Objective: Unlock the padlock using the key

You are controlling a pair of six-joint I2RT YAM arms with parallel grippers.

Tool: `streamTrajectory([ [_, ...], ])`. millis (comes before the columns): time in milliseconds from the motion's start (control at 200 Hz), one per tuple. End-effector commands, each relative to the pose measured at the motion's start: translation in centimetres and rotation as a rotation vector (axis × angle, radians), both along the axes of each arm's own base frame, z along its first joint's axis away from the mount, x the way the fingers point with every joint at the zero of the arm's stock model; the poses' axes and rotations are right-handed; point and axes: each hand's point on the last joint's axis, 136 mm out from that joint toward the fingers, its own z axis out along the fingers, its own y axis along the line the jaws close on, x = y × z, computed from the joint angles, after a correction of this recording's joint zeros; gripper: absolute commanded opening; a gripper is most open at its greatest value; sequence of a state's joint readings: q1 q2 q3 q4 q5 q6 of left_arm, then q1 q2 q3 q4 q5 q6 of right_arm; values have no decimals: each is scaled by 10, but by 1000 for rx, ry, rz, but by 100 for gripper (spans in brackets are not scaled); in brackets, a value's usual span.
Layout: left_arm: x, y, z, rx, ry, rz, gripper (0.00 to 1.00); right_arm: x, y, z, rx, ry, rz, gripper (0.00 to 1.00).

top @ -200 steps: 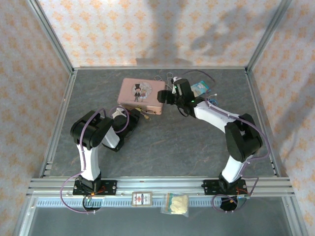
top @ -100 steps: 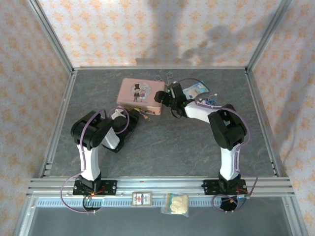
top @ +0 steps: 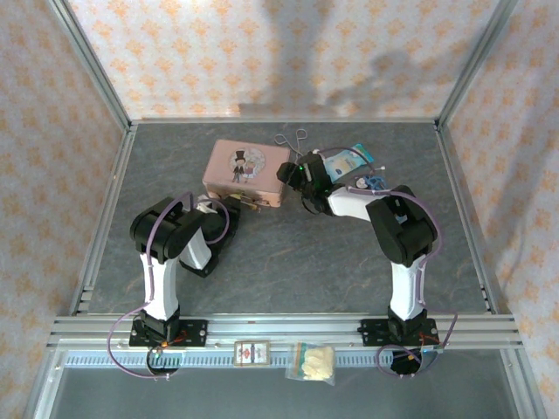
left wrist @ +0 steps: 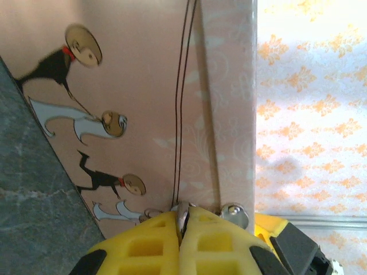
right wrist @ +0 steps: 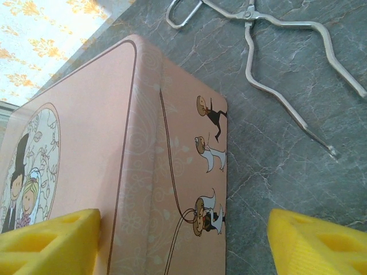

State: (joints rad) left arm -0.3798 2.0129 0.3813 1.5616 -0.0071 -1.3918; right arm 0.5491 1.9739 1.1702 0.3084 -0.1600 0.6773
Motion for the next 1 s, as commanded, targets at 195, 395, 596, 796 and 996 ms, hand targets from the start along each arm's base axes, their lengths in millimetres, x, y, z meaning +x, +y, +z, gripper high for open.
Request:
streamTrajectory([
  [195, -13, 39, -13, 18, 36, 138, 0, -4, -18, -31, -84, 53, -61, 71],
  [395, -14, 54, -11, 28, 29, 171, 0, -1, -16, -28, -94, 44, -59, 71],
  [596, -19, 53, 0, 33, 17, 124, 0, 6, -7, 0, -91, -18, -19, 71],
  [796, -34, 33, 12, 60, 29, -23, 0, -1, 0, 44, -102, -112, 86, 87],
  [996, -56, 2, 3, 191, 141, -233, 0, -26, -18, 70, -209, -175, 151, 100],
])
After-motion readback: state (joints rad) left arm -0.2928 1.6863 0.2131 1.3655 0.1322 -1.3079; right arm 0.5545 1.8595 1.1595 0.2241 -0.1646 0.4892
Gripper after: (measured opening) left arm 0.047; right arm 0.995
